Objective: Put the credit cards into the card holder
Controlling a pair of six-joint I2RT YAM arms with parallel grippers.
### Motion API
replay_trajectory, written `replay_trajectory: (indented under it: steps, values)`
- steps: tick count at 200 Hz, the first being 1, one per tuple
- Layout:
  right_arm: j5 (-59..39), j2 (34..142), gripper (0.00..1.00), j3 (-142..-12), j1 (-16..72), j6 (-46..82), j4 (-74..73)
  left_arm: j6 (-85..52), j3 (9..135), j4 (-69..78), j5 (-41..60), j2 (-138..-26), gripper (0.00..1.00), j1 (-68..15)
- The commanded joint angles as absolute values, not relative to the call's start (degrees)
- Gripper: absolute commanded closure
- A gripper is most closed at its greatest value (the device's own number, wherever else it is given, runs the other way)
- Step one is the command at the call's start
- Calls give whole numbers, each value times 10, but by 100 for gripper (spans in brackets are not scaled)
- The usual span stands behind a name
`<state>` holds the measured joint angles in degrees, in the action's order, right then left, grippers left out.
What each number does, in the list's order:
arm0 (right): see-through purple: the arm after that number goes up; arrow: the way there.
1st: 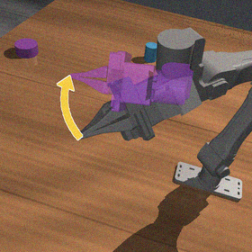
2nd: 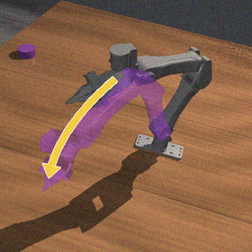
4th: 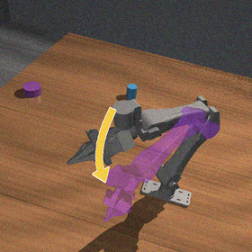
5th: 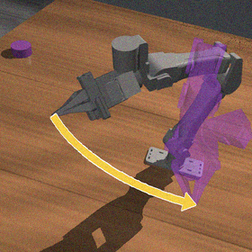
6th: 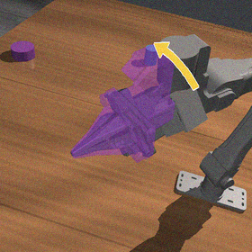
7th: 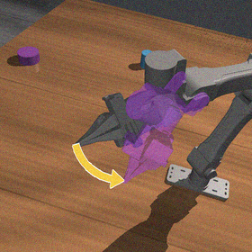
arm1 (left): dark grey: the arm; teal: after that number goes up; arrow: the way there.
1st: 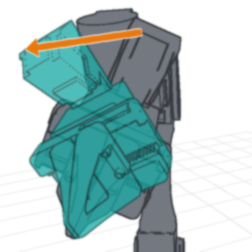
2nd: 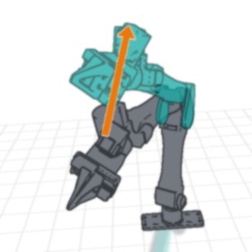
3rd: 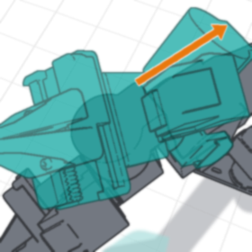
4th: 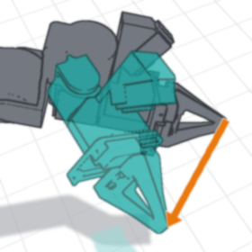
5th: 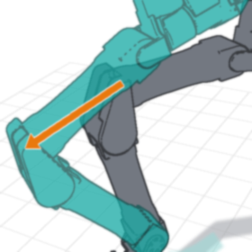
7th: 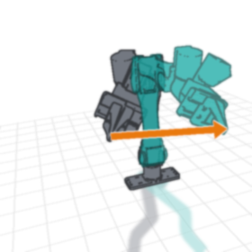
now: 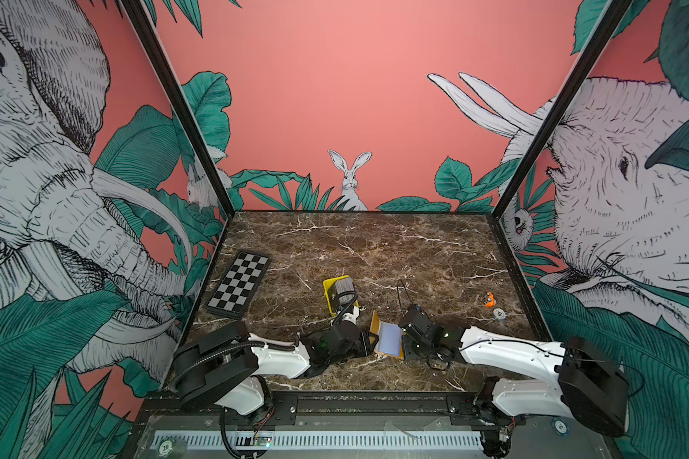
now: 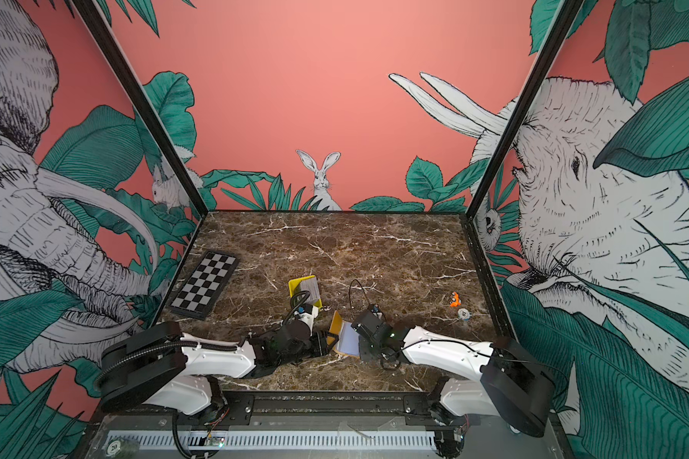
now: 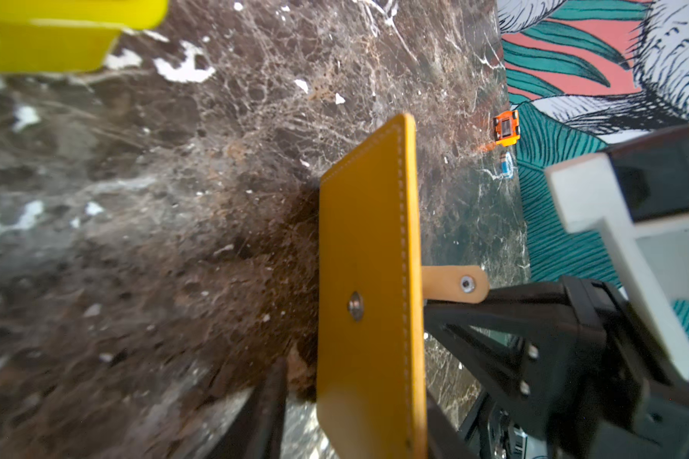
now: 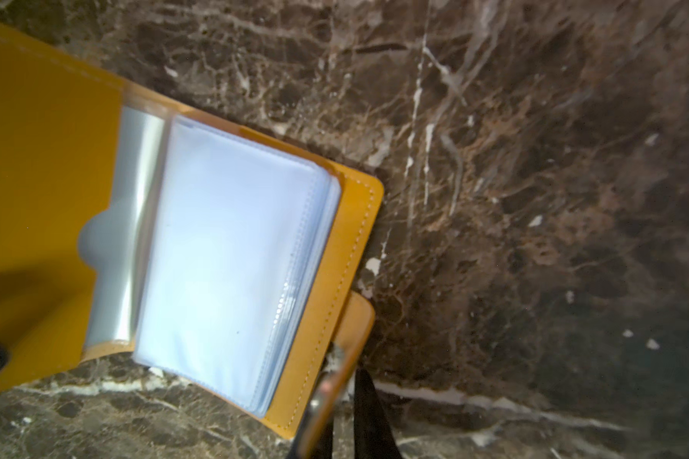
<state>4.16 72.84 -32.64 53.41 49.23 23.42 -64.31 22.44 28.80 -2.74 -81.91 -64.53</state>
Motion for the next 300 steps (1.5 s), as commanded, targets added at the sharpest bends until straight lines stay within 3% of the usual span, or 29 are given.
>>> replay_trajectory:
  steps: [1, 162, 253, 300]
  values:
    - [58, 740, 87, -339, 524, 469, 238, -633, 223, 240, -42, -791, 48, -647]
    - [63, 827, 89, -422, 480, 352, 188, -590, 241, 128, 22, -735, 44, -581]
    - [-61, 636, 85, -366, 492, 393, 158, -589, 222, 141, 36, -734, 45, -573]
    - [-153, 674, 82, -375, 500, 411, 59, -581, 223, 143, 46, -736, 46, -573]
